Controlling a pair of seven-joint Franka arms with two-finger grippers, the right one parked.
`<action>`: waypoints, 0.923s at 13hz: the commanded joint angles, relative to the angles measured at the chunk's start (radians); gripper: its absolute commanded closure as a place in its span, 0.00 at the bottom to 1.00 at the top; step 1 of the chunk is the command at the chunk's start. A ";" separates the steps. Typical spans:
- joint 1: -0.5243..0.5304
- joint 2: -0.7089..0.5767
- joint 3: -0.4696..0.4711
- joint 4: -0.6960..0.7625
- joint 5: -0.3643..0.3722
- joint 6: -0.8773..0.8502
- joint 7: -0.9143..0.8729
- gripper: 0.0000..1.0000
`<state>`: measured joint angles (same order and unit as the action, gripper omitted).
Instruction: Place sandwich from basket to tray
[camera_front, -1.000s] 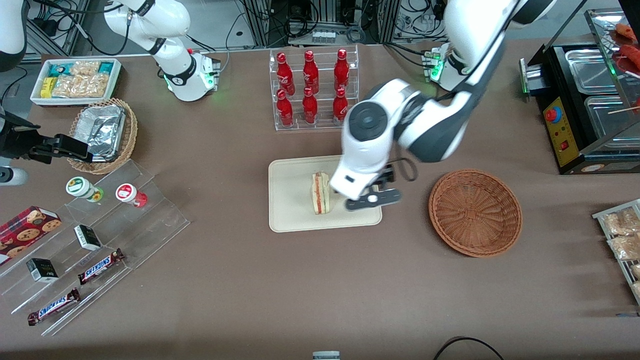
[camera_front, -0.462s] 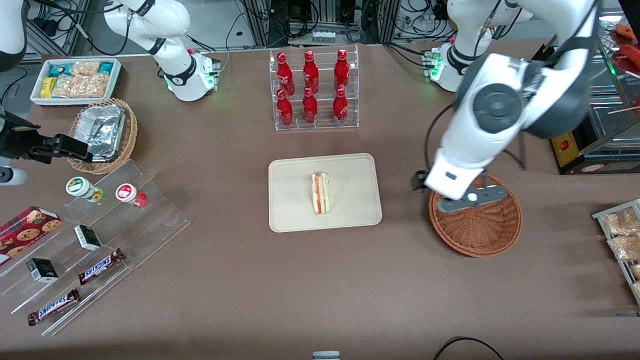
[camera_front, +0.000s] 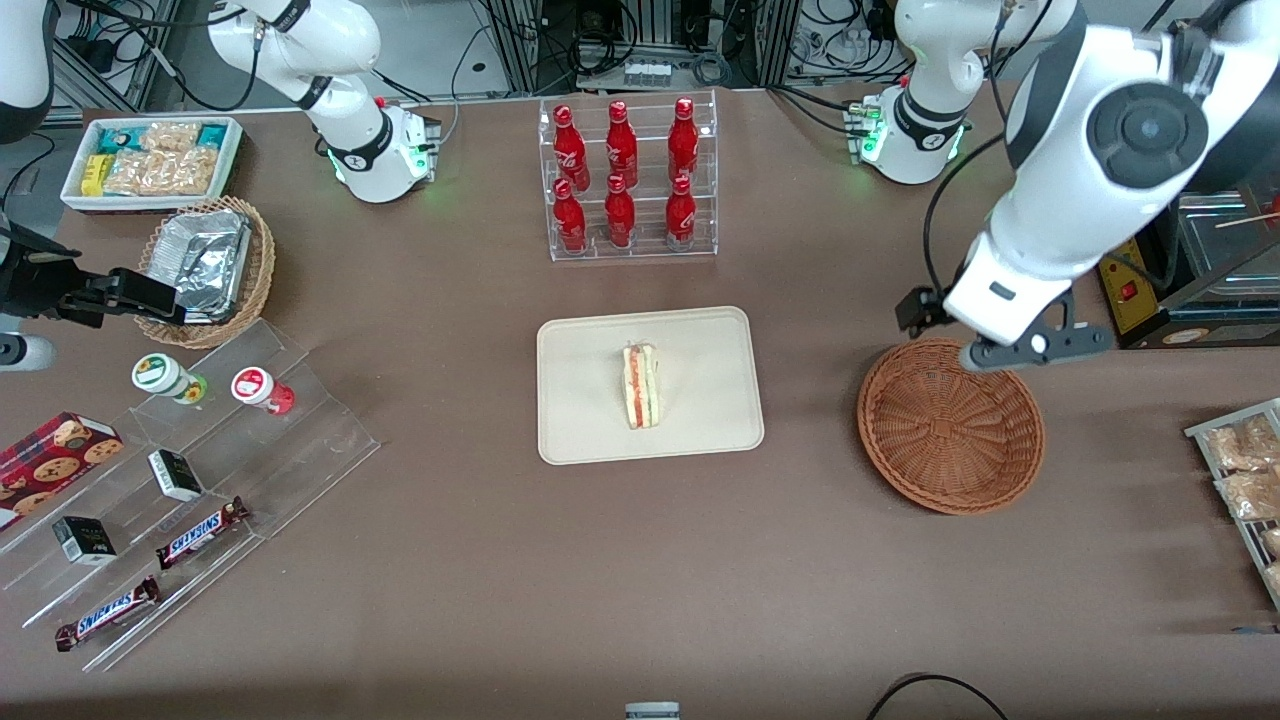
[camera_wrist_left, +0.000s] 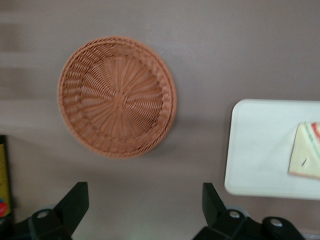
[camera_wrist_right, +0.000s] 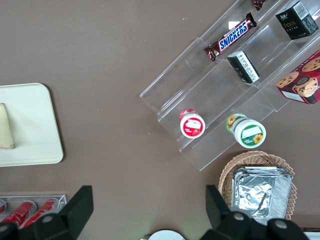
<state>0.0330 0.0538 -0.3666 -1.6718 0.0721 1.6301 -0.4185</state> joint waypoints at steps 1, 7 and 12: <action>-0.008 -0.081 0.061 -0.049 -0.023 -0.029 0.082 0.00; -0.079 -0.129 0.236 -0.073 -0.066 -0.022 0.231 0.00; -0.104 -0.028 0.294 0.056 -0.080 -0.054 0.262 0.00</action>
<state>-0.0504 -0.0363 -0.0874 -1.6990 0.0090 1.6056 -0.1699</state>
